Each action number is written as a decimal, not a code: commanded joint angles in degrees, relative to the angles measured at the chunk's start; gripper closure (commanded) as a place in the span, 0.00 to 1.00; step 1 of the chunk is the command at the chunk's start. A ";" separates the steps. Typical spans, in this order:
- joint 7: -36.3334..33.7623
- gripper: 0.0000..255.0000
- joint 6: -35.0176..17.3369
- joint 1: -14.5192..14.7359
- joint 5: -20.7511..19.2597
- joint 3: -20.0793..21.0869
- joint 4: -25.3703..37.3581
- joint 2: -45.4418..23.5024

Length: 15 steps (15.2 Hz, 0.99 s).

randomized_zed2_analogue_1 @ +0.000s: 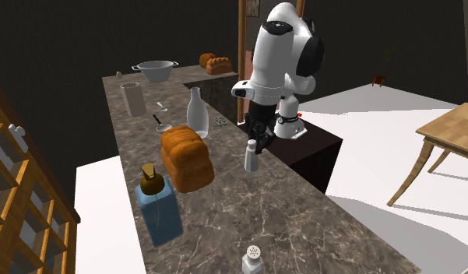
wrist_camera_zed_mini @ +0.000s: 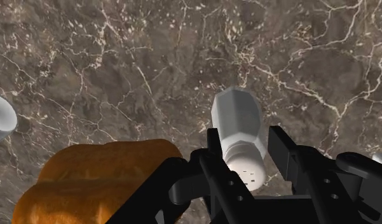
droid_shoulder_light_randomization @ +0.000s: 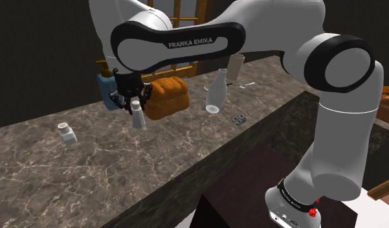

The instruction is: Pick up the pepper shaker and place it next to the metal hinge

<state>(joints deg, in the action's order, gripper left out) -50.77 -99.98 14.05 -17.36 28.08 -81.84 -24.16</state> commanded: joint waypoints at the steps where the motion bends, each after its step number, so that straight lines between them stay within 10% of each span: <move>1: 0.27 1.00 1.61 0.15 0.13 0.07 1.51 0.14; 12: 1.41 1.00 10.50 1.72 -0.05 0.21 11.45 -0.77; 15: 3.48 1.00 8.11 -1.61 1.81 0.21 5.16 3.74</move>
<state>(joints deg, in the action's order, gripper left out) -48.08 -91.27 13.63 -16.28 28.27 -74.59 -22.17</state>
